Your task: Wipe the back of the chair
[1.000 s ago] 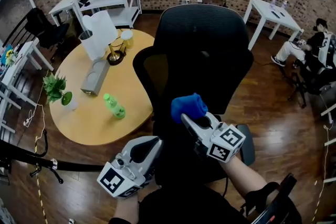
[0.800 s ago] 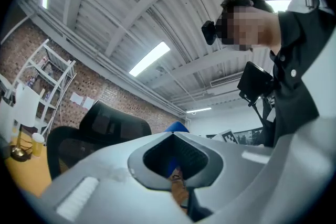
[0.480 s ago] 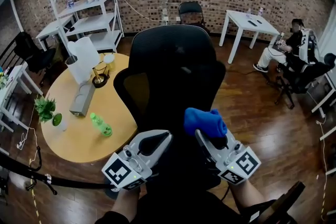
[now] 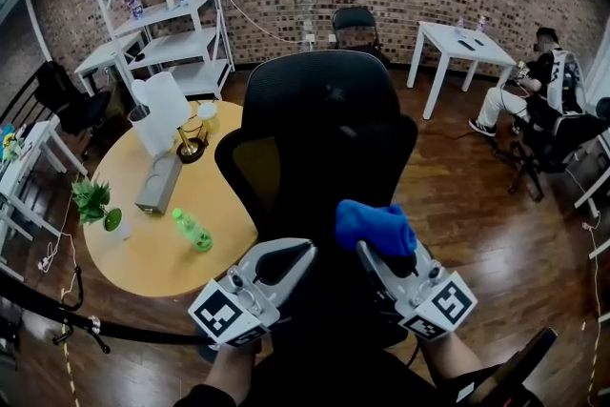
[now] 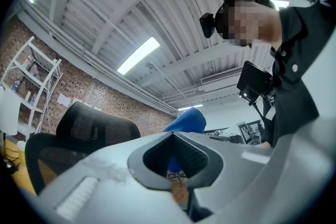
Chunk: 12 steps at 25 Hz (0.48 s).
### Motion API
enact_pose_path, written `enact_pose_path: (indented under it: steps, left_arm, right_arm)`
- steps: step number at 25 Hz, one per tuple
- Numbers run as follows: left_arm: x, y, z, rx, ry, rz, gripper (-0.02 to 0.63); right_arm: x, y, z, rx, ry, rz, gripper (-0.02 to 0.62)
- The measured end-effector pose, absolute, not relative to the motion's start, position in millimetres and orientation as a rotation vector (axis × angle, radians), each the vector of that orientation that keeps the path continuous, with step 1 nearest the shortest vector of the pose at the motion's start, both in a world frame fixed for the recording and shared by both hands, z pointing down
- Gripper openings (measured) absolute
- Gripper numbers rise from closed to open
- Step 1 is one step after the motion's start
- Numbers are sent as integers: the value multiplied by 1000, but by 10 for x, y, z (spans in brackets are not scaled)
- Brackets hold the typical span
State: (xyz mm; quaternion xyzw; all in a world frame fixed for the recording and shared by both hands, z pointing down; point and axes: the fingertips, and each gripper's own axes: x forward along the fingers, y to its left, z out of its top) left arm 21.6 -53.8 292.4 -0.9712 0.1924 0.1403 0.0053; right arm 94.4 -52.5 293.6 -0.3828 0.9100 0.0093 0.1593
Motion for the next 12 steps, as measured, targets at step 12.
enact_pose_path:
  steps: [12]
  left_arm:
    - [300,-523,2950,-3052,625,431,2]
  right_arm:
    - [1023,-433,2907,-1064,2584,32,54]
